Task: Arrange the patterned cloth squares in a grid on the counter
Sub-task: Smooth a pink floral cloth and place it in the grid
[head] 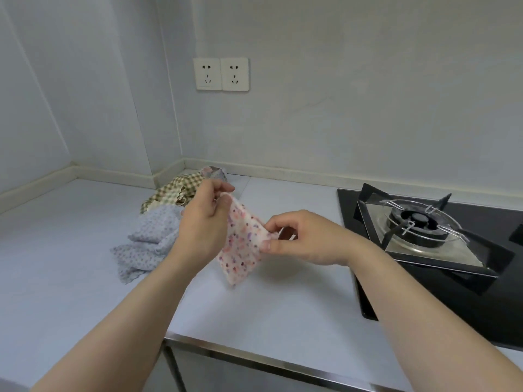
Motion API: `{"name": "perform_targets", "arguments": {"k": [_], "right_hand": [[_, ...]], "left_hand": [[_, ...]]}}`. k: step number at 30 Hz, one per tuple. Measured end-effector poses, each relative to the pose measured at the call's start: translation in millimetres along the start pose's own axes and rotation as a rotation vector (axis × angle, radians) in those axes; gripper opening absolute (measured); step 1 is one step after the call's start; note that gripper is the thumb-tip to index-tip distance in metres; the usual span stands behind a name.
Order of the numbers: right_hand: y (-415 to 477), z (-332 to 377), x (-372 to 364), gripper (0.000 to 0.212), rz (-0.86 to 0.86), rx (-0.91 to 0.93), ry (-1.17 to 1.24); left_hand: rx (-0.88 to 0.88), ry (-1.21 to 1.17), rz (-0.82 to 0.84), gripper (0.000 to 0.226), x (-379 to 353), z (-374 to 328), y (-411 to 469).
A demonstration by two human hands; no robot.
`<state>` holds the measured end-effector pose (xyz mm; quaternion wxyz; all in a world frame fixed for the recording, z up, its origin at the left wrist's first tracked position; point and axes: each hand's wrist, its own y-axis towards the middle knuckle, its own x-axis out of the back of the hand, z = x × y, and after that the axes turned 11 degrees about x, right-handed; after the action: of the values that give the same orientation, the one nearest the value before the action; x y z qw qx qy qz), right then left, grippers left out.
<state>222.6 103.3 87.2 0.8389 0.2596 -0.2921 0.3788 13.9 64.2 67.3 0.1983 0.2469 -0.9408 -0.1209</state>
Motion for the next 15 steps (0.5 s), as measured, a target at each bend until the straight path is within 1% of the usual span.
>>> {"name": "perform_targets", "arguments": {"k": [2, 3, 6, 8, 11, 13, 15], "right_hand": [[17.0, 16.3, 0.9, 0.022, 0.061, 0.062, -0.022], [19.2, 24.4, 2.8, 0.022, 0.062, 0.094, -0.007], [29.9, 42.6, -0.3, 0.016, 0.078, 0.196, 0.072], [34.4, 43.9, -4.2, 0.017, 0.068, 0.237, 0.141], [36.9, 28.8, -8.3, 0.032, -0.092, 0.232, 0.166], [36.7, 14.7, -14.7, 0.042, -0.193, 0.204, 0.167], [37.7, 1.8, -28.4, 0.046, -0.306, 0.110, 0.328]], "left_hand": [[-0.037, -0.023, -0.073, 0.016, 15.7, 2.8, 8.9], [-0.052, -0.041, -0.089, 0.017, 20.0, 1.7, 11.7], [-0.062, -0.067, -0.097, 0.025, 33.2, 5.2, 19.9], [-0.063, -0.072, -0.096, 0.030, 36.0, 6.5, 21.8], [-0.044, -0.092, -0.113, 0.023, 36.5, 4.4, 21.6], [-0.029, -0.059, -0.125, 0.018, 34.9, 2.3, 19.5], [-0.035, 0.025, -0.148, 0.015, 31.8, -0.4, 16.0]]}}
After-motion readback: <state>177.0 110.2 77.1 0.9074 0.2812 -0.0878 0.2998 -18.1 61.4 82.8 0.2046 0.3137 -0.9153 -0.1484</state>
